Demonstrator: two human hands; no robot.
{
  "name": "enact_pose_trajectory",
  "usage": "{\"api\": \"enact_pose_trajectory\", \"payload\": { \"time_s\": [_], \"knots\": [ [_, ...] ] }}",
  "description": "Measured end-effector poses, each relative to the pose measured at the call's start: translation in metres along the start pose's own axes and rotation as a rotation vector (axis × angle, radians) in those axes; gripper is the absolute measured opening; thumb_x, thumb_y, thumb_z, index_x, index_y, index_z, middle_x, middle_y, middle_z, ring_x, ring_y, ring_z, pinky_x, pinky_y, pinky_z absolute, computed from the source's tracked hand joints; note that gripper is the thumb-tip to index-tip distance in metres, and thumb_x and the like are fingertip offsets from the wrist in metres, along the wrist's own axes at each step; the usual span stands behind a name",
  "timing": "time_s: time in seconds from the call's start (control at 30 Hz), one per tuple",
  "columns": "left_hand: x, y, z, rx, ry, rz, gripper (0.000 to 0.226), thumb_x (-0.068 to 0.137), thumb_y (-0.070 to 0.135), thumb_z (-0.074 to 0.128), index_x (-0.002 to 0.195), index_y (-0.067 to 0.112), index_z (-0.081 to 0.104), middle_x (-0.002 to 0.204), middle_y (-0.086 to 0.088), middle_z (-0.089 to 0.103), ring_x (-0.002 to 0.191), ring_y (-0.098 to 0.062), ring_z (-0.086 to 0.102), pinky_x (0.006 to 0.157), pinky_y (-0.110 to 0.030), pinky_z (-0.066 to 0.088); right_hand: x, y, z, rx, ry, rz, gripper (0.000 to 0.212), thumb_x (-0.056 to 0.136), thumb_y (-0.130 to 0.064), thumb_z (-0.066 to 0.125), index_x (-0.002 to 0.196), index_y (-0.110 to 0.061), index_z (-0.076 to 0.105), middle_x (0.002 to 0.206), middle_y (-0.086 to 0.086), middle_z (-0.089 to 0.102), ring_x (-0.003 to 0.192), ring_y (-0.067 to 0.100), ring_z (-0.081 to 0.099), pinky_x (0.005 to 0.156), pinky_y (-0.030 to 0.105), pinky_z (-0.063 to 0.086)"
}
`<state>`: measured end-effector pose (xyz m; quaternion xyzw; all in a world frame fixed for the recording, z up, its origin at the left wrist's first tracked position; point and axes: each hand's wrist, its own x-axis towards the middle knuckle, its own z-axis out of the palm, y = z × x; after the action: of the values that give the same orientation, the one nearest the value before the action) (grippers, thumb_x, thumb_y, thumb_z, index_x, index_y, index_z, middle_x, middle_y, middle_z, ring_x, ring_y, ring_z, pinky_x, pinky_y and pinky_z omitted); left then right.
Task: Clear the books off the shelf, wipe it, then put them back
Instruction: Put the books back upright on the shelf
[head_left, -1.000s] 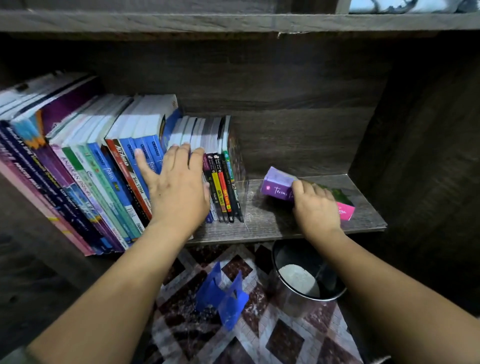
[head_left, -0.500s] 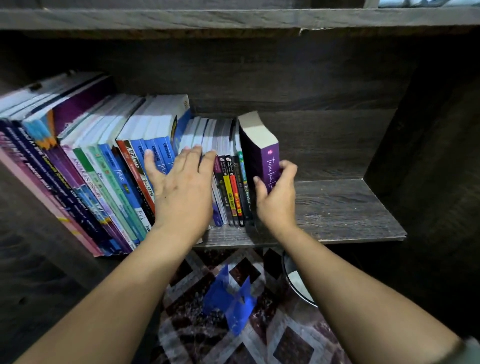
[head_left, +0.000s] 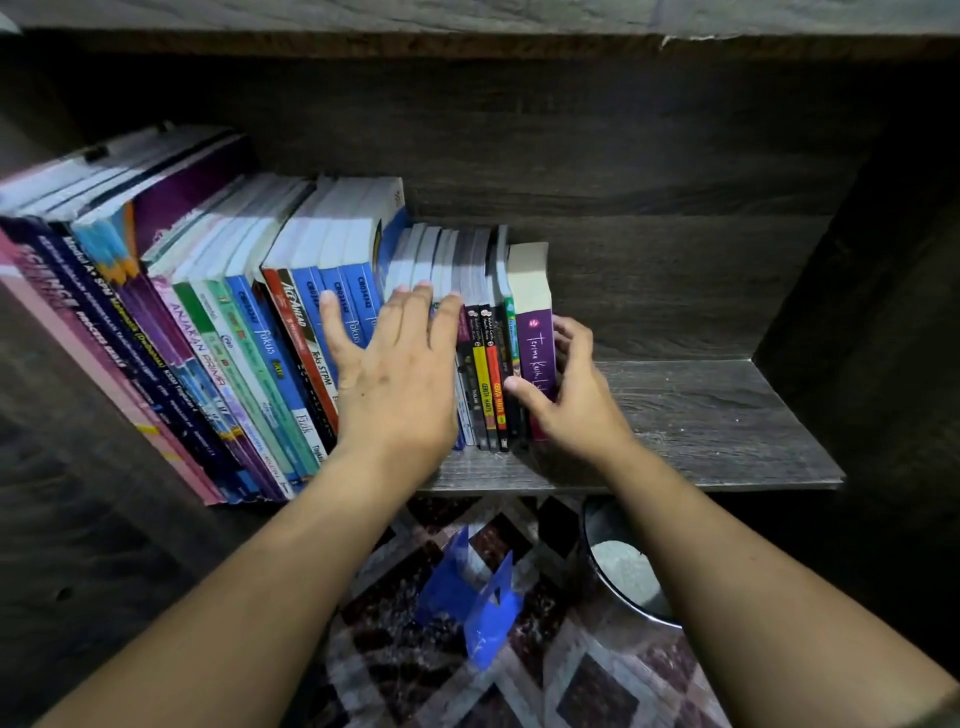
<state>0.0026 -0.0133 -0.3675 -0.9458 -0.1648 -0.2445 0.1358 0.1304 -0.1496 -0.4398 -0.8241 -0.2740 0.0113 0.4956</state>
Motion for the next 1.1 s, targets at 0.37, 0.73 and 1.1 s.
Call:
{"api": "enact_pose_trajectory", "payload": {
  "time_s": [0.37, 0.73, 1.1],
  "knots": [
    [0.016, 0.034, -0.008, -0.060, -0.018, -0.086, 0.064, 0.085, 0.037, 0.057, 0.142, 0.034, 0.029, 0.152, -0.013, 0.016, 0.142, -0.035, 0.014, 0.102, -0.075, -0.006, 0.013, -0.030, -0.048, -0.104, -0.127, -0.030, 0.085, 0.085, 0.001, 0.055, 0.147, -0.046, 0.020, 0.146, 0.001, 0.046, 0.133, 0.017, 0.043, 0.108, 0.041, 0.040],
    [0.020, 0.057, -0.006, -0.122, -0.026, -0.055, 0.045, 0.086, 0.039, 0.056, 0.125, 0.017, 0.049, 0.158, -0.011, 0.005, 0.142, -0.035, 0.009, 0.112, -0.054, 0.016, 0.014, -0.028, -0.055, 0.044, -0.129, -0.027, 0.082, 0.088, 0.006, 0.045, 0.146, -0.049, 0.028, 0.146, -0.010, 0.042, 0.118, 0.000, 0.050, 0.102, 0.027, 0.045],
    [-0.009, 0.067, -0.022, -0.646, -0.191, -0.285, 0.073, 0.087, 0.005, 0.058, 0.134, 0.036, 0.011, 0.118, -0.007, 0.049, 0.087, -0.028, 0.060, 0.071, -0.038, 0.050, 0.014, -0.031, -0.057, -0.031, -0.051, -0.009, 0.038, 0.096, -0.034, 0.053, 0.131, -0.042, 0.043, 0.124, -0.005, 0.057, 0.109, 0.017, 0.059, 0.099, 0.033, 0.044]
  ]
}}
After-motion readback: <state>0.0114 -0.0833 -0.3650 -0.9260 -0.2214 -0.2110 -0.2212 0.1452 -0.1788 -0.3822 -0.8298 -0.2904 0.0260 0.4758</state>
